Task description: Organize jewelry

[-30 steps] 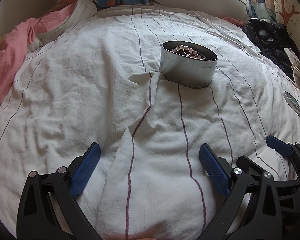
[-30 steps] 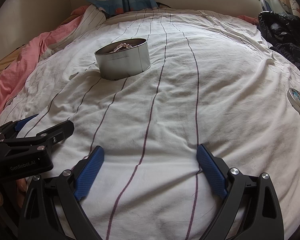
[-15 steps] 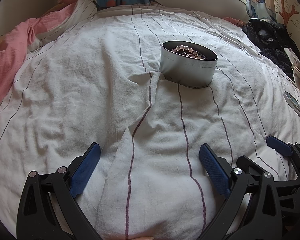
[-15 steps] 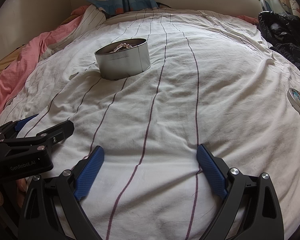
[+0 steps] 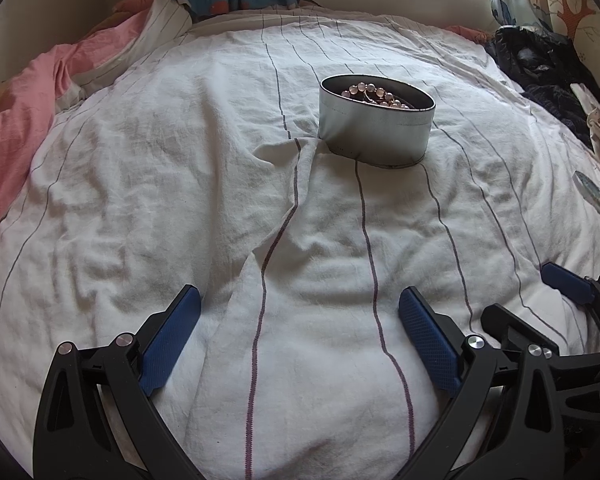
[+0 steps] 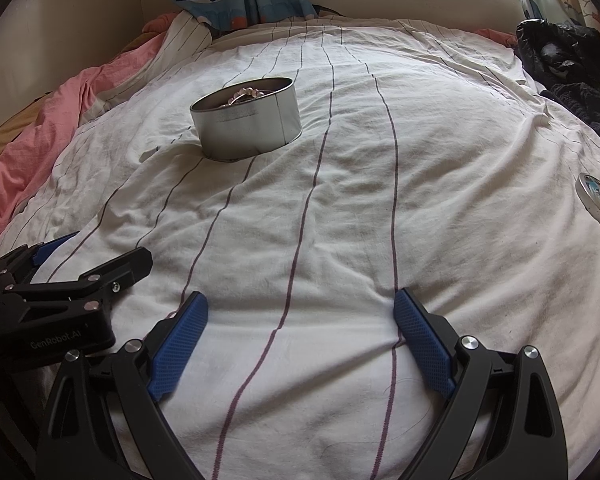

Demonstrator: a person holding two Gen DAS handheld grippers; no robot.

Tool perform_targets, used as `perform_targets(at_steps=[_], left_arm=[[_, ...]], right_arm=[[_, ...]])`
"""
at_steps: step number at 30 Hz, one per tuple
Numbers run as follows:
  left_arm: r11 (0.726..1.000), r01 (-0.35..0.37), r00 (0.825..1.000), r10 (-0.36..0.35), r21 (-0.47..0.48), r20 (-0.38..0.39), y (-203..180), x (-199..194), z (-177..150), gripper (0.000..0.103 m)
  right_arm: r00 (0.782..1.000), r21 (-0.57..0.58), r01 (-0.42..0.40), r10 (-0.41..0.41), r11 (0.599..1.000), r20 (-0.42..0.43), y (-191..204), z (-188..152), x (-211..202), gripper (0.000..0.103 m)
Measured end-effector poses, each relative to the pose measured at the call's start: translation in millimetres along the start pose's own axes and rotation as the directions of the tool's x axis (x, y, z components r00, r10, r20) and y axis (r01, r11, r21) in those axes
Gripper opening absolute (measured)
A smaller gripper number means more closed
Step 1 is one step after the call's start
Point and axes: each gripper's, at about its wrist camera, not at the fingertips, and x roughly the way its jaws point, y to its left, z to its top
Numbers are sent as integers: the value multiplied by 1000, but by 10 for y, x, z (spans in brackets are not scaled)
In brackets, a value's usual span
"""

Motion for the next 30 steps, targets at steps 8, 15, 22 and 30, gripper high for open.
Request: perform_targets(at_steps=[8,15,22,30], left_arm=[[1000,-24,1000,24,20,-5,-41,-12,-1,96],[999,-31,1000,31,25,-3,-53,-18,1,96],[999,-30,1000,30,25,-3,-54,-20,1,96],[999,-30,999,30,21,-10,-46,-4,7,96]], right_arm=[[1000,0,-15,15,1000,6,-26,1,-21,91],[1000,-3,-19,19,1000,6,-17,-15,-25,91],[1000,-2,-18,18,1000,5,-13,-15,-23,91],[1000,4,3,-3,1000,6,1,-41,-6,91]])
